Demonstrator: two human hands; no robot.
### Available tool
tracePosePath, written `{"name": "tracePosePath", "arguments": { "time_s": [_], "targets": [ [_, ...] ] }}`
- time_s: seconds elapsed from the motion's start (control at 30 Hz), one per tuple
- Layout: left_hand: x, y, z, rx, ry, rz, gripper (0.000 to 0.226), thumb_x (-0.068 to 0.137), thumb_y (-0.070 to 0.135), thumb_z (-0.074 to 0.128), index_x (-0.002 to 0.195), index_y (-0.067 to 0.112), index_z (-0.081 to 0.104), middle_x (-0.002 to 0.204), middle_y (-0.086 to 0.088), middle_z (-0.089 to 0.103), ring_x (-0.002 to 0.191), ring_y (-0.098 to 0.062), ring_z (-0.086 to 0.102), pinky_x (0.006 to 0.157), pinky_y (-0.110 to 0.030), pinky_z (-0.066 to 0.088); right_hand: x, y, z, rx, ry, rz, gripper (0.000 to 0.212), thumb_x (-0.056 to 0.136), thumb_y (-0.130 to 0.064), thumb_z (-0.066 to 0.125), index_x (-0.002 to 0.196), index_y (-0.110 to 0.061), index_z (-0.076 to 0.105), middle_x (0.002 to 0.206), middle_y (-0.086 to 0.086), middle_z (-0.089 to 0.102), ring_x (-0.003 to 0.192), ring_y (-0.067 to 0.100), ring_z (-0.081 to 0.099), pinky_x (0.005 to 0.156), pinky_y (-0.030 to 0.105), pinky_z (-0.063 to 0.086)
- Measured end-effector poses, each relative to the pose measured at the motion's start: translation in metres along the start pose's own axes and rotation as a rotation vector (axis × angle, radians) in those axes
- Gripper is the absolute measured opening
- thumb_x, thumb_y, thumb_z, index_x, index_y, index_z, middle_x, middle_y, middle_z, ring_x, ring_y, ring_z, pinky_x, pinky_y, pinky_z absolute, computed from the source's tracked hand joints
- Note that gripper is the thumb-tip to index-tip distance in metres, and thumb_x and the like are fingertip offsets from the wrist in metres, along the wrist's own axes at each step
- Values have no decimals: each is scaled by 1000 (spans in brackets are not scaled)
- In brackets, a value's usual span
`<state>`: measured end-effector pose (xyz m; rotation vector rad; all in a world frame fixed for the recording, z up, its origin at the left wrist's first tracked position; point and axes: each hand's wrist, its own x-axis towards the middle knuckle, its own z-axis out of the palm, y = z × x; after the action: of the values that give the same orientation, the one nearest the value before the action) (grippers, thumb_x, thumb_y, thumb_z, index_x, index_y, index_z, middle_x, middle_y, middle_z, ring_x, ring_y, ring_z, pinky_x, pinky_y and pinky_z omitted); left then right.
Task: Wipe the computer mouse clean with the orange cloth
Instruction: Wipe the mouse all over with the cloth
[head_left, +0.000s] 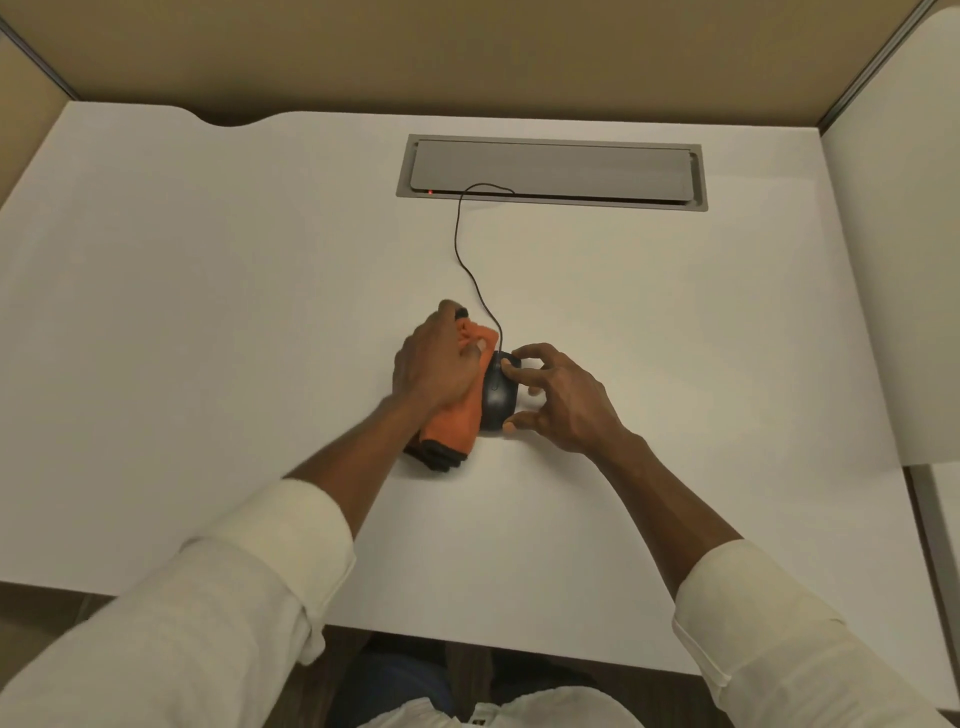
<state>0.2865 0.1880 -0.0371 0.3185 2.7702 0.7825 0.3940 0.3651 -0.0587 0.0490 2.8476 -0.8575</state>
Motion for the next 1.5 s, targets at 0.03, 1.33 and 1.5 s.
{"name": "tracePosePath", "arguments": {
  "time_s": [0.03, 1.33, 1.5],
  "targets": [
    [5, 1, -1, 6, -19, 18, 45, 92, 45, 63, 131, 27, 49, 129, 0, 67, 115, -29, 66, 93, -43, 53, 0, -1, 0, -1, 0, 1, 76, 73, -51, 90, 142, -39, 61, 151, -16, 47, 106, 13, 64, 74, 30, 44],
    [-5, 13, 17, 178, 79, 43, 44, 100, 36, 59, 136, 16, 44, 128, -9, 60, 113, -30, 62, 86, -41, 51, 0, -1, -1, -49, 2, -14, 76, 76, -51, 88, 145, -37, 59, 153, -14, 47, 117, 18, 61, 75, 31, 44],
    [-35, 5, 26, 112, 184, -18, 41, 104, 38, 52, 137, 18, 41, 130, -9, 59, 113, -30, 62, 80, -43, 52, 0, -1, 0, -44, 4, -1, 76, 75, -50, 89, 144, -39, 59, 152, -16, 46, 113, 15, 62, 75, 33, 47]
  ]
}}
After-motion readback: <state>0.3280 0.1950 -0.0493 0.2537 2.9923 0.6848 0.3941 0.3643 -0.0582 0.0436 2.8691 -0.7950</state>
